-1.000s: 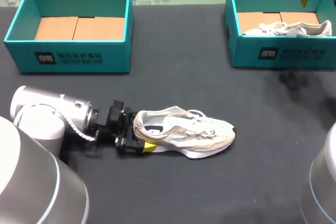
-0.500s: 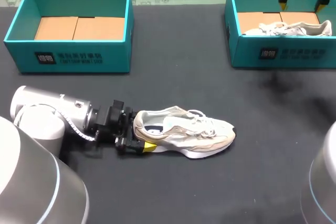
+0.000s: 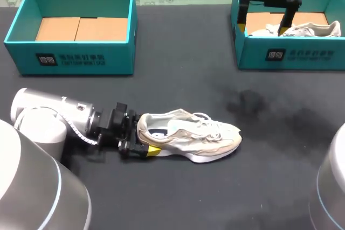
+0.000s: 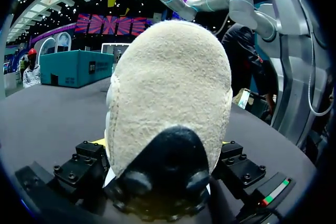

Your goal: Take the shoe out of the shoebox, open the shoe tongue, remove and reinsert the insole, then place the shoe into the shoebox

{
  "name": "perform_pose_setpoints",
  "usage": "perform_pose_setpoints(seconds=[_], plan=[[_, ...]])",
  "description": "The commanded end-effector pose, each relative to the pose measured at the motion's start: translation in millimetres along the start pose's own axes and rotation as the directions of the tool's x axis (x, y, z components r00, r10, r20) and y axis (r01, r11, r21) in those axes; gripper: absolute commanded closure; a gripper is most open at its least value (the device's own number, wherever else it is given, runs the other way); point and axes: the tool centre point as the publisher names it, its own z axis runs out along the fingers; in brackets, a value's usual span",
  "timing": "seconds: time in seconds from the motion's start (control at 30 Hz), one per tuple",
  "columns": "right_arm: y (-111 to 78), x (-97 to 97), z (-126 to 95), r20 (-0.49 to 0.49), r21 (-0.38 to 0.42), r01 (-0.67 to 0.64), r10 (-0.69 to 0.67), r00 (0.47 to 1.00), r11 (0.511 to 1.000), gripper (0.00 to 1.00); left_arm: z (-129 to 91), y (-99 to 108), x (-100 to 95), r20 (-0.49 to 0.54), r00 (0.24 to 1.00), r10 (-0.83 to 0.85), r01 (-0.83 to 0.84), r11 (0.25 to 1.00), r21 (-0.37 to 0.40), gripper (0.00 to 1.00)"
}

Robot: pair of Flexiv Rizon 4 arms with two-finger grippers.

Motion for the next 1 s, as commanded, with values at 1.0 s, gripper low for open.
perform_pose_setpoints(seconds=[1.0], plan=[[-125.0, 86.6, 16.4, 0.026, 0.02, -0.033, 0.033, 0.999, 0.999, 0.0, 2.3, 1.5, -2.3, 0.001, 1.0, -0.001, 0.001, 1.0, -0.001, 1.0]])
